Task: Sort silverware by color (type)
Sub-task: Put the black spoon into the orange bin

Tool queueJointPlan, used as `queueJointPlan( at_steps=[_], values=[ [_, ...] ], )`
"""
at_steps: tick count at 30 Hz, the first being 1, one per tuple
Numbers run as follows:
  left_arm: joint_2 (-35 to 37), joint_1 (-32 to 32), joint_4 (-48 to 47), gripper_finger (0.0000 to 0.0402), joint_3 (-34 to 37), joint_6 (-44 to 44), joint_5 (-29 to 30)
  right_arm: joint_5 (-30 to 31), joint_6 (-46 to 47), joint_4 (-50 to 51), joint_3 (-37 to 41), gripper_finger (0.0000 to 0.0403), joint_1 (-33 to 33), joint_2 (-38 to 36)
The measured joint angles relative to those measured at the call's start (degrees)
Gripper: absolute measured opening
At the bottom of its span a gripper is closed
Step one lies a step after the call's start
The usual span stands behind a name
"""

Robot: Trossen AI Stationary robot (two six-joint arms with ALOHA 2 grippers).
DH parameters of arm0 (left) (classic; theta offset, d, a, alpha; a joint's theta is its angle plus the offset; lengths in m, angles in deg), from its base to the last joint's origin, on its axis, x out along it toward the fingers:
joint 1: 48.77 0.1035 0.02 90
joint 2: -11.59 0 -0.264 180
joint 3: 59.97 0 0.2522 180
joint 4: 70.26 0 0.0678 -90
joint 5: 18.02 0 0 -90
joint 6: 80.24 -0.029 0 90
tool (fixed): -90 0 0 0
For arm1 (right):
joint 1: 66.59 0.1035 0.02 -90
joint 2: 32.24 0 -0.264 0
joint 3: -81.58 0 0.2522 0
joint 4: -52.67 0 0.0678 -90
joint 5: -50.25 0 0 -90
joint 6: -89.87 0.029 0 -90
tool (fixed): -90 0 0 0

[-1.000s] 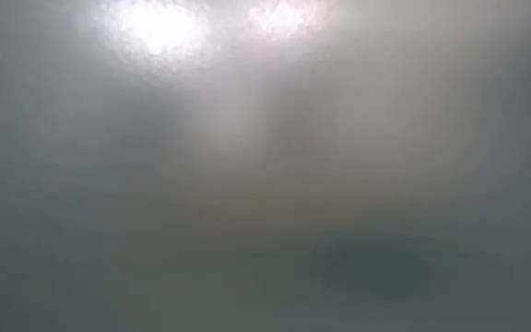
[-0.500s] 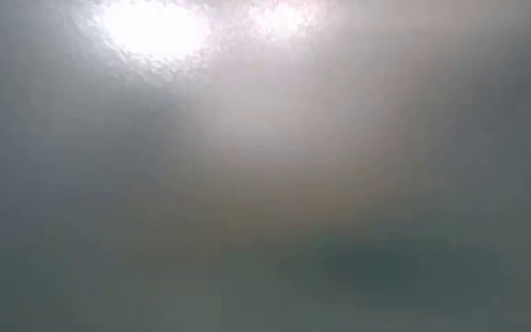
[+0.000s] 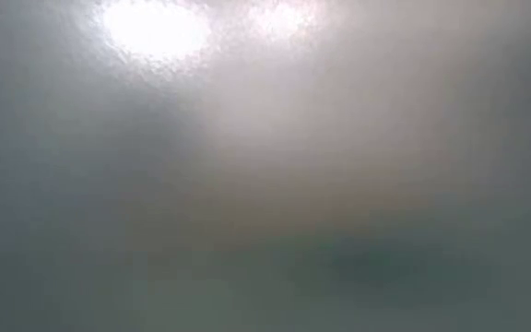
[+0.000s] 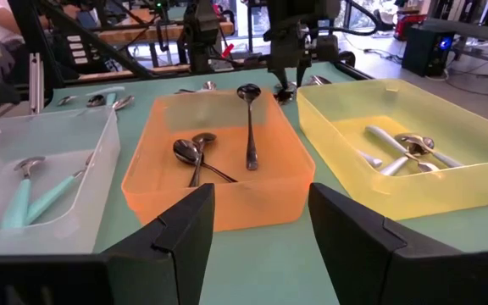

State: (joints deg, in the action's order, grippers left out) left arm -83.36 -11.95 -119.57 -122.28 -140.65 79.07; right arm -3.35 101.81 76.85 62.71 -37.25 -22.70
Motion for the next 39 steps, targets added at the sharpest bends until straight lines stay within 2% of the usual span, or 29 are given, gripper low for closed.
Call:
queueJointPlan(
  at_steps=[4,7,10,15,18,23,28,33,39],
  values=[
    [-3.35,-0.02,-1.29,0.0074,-1.10,3.98,0.20,0.00,0.00,0.01,0.00,0.0185,-0.01,0.00],
    [-4.03,0.00,-3.28,0.0053,-2.58,8.78,0.07,0.00,0.00,0.02,0.00,0.0185,0.00,0.00],
    [-3.41,0.37,-5.95,0.0013,-5.20,14.12,-0.10,-0.32,0.00,0.00,0.00,0.0185,-0.02,0.00],
    [-0.58,0.74,-6.65,0.0002,-10.43,23.51,-1.32,-0.35,0.00,0.01,0.00,0.0185,-0.02,0.00],
    [0.46,0.18,-8.11,0.0001,-14.55,27.67,-7.09,-0.37,0.00,0.00,0.00,0.0185,0.00,0.00],
    [2.55,-1.34,-9.21,0.0000,-22.89,33.34,-22.94,-0.37,0.00,0.00,0.00,0.0185,-0.01,0.00],
    [2.39,-5.12,-9.74,0.0000,-28.42,34.11,-25.73,-0.35,0.00,0.01,0.00,0.0185,0.00,0.00],
    [1.38,-6.52,-11.61,0.0000,-28.10,34.02,-25.65,-0.35,0.00,0.00,0.00,0.0185,-0.02,0.00],
    [1.25,-4.68,-10.67,0.0000,-20.17,33.40,-21.88,-0.35,0.00,0.02,0.00,0.0185,-0.01,0.00]
  ],
)
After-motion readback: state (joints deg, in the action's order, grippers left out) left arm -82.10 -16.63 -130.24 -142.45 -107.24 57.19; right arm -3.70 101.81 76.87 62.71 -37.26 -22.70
